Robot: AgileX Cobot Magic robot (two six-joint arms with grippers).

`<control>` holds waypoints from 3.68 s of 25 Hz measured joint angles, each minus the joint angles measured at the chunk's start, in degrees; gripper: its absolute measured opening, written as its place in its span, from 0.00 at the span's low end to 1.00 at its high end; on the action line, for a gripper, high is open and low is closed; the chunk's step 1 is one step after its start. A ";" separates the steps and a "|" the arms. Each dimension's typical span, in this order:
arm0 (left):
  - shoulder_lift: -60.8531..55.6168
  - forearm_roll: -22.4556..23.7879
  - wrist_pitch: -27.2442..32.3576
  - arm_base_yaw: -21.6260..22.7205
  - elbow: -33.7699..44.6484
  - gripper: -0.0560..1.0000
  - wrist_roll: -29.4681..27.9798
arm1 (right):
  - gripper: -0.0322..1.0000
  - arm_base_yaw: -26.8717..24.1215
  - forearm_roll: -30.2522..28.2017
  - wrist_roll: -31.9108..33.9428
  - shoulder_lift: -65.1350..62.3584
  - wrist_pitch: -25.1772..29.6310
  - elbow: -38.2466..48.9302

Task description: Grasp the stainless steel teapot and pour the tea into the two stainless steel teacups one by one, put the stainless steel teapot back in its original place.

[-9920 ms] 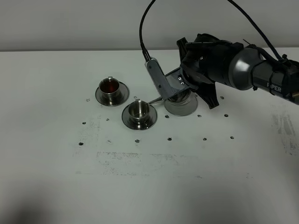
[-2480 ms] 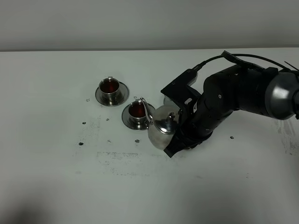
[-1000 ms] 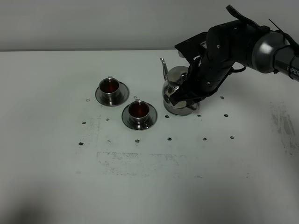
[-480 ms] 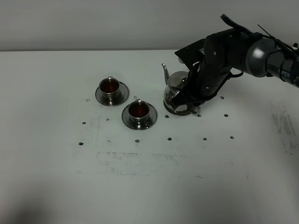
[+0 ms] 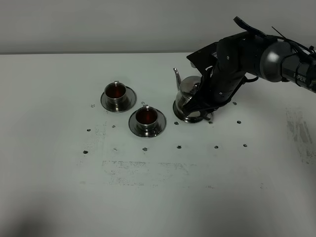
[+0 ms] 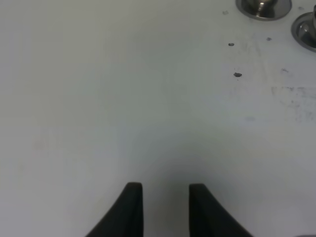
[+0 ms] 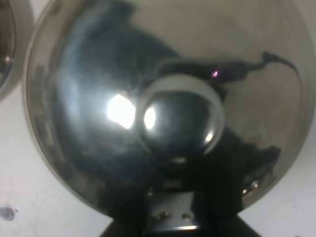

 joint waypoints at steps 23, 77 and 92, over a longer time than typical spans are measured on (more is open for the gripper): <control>0.00 0.00 0.00 0.00 0.00 0.32 -0.06 | 0.62 0.00 -3.33 0.02 -4.21 0.01 -0.13; 0.00 0.00 0.00 0.00 0.00 0.32 0.10 | 0.30 -15.51 7.10 0.06 -107.62 14.48 63.92; 0.00 0.00 0.00 0.00 0.00 0.32 0.10 | 0.29 -15.51 6.97 0.18 -121.32 15.36 65.02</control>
